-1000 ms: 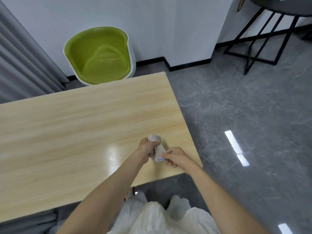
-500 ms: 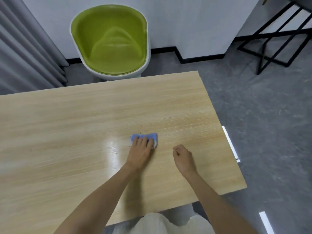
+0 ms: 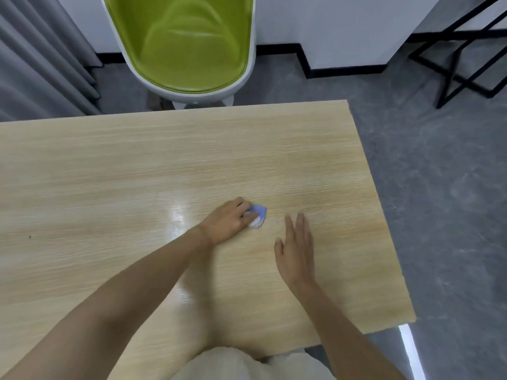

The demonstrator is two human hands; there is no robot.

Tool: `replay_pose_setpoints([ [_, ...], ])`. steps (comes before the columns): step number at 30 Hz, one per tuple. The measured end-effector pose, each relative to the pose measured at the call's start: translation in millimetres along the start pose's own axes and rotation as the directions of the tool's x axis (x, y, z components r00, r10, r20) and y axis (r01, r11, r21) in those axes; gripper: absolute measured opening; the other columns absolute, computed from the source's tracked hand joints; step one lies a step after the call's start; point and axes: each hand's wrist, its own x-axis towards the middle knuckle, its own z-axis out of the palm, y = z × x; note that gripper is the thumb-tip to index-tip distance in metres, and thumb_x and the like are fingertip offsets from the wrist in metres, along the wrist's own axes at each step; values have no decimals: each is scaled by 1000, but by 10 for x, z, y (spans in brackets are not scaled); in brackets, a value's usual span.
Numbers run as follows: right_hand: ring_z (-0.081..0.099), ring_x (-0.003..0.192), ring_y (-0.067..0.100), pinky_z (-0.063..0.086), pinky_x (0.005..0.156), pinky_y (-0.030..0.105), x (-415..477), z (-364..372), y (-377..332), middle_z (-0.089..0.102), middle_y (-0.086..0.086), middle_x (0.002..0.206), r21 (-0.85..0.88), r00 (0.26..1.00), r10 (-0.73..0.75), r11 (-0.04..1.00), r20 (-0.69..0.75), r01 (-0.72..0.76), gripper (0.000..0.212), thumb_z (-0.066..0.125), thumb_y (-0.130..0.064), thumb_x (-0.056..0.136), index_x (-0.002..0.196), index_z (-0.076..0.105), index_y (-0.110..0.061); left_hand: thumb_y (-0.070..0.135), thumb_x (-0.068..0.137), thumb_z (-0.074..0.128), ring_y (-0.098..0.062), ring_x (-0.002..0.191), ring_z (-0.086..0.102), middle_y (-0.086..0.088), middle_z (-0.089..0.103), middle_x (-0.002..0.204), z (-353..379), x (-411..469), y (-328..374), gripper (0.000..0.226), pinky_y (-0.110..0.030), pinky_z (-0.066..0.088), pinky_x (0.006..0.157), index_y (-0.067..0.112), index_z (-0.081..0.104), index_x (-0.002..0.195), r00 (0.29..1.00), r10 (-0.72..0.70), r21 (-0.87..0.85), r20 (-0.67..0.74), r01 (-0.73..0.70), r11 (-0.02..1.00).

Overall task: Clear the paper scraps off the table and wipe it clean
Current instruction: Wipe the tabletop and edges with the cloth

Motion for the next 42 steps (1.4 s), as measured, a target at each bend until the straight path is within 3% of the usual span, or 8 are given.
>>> replay_pose_setpoints([
  [3,6,147,27,11,119,44,126,55,20,9,16,158,-20,1000,17,1000,-14,-17,58,44,-25,95,149,25,-13,2,71,77,-26,72,51,-9,53,82,37,170,27,37,-31,40,53,9,56,101,957,-288,-72,-17,287,955],
  [8,6,147,25,16,119,44,122,61,100,9,14,158,29,996,76,997,-35,-75,54,39,-23,97,148,26,-12,55,89,51,-12,85,53,6,53,95,-156,323,482,35,-29,44,72,20,53,89,494,-860,-488,132,787,377],
  [20,-2,148,23,11,120,42,102,2,135,-1,12,159,7,999,-10,1000,37,10,54,30,-16,100,151,13,-11,42,101,39,-17,92,54,0,56,104,-275,-18,573,28,-22,32,74,18,49,110,745,-243,-378,621,557,740],
  [23,-3,148,21,10,120,41,128,-10,131,-1,11,159,8,1000,-8,1000,28,8,55,30,-16,100,151,12,-13,41,98,44,-19,94,52,-3,56,109,-367,298,96,29,-27,31,75,15,50,110,736,-510,-330,444,664,671],
  [28,-2,148,22,11,120,41,157,19,144,1,12,159,12,1000,3,1000,21,-3,54,31,-15,100,151,14,-12,41,86,51,-18,75,45,4,47,81,-505,534,-190,23,-33,30,59,20,44,82,472,-870,-348,142,847,402],
  [35,-2,148,22,5,121,40,159,56,100,2,12,159,11,999,-13,1000,35,12,59,35,-3,96,151,15,-10,24,93,36,-28,76,59,-3,52,86,-179,-453,1115,23,-26,36,60,13,55,100,830,-366,-271,421,500,823],
  [39,-3,148,22,6,121,41,119,93,-7,1,13,159,3,997,-63,998,47,63,59,36,-2,97,151,14,-11,41,98,43,-23,90,56,0,58,100,-467,-568,487,24,-30,36,74,18,49,99,745,-526,-220,411,641,735],
  [42,-7,147,20,4,121,40,69,131,-127,-2,12,159,24,992,-106,994,70,105,59,33,-3,98,152,10,-13,44,95,46,-28,83,54,1,54,86,-747,-829,5,26,-31,39,70,18,49,98,430,-884,-225,181,894,388],
])
